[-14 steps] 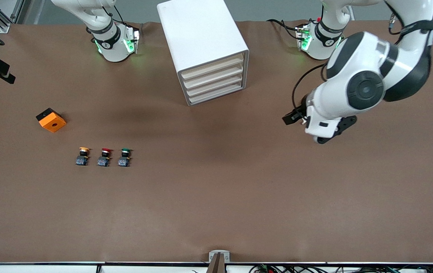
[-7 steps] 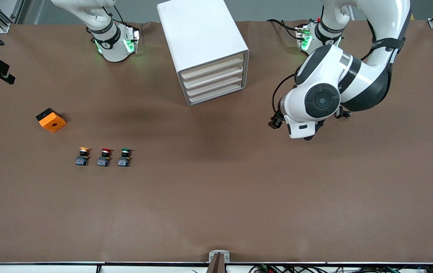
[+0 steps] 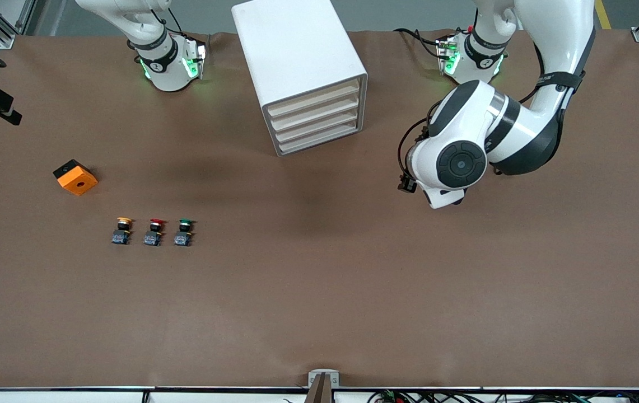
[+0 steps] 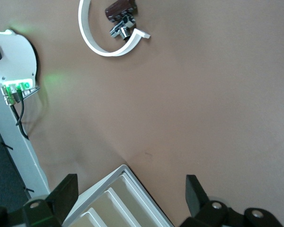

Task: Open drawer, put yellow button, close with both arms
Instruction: 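Grasp the drawer handle with the left gripper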

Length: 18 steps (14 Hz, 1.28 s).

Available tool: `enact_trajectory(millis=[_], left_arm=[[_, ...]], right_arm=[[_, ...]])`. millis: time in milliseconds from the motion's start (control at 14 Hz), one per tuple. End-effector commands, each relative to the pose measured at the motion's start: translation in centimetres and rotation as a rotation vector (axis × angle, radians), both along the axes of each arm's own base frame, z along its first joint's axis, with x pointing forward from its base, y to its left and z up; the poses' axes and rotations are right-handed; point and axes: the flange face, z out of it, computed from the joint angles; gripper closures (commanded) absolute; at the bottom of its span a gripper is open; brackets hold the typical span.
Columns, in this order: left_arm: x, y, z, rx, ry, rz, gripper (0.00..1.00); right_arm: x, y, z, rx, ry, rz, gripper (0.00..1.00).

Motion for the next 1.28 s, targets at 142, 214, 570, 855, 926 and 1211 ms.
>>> enact_trajectory(millis=[142, 214, 570, 855, 926, 1211], left_arm=[[-0.9, -0.2, 0.0, 0.045, 0.077, 0.022, 0.0], [-0.9, -0.2, -0.1, 0.045, 0.083, 0.023, 0.0], [-0.9, -0.7, -1.4, -0.011, 0.153, 0.056, 0.0], [-0.6, -0.2, -1.6, -0.003, 0.148, 0.058, 0.0], [-0.7, -0.3, -1.5, -0.004, 0.151, 0.058, 0.0], [-0.7, -0.3, -1.4, -0.001, 0.146, 0.056, 0.0]], right_arm=[[-0.5, 0.1, 0.8, 0.008, -0.017, -0.004, 0.0], [-0.5, 0.1, 0.8, 0.008, -0.017, -0.003, 0.0], [-0.5, 0.1, 0.8, 0.007, -0.016, -0.003, 0.0], [-0.6, -0.1, 0.7, 0.007, -0.015, -0.006, 0.0], [-0.5, 0.0, 0.7, 0.007, -0.015, -0.004, 0.0], [-0.6, -0.2, 0.7, 0.007, -0.015, -0.007, 0.0]])
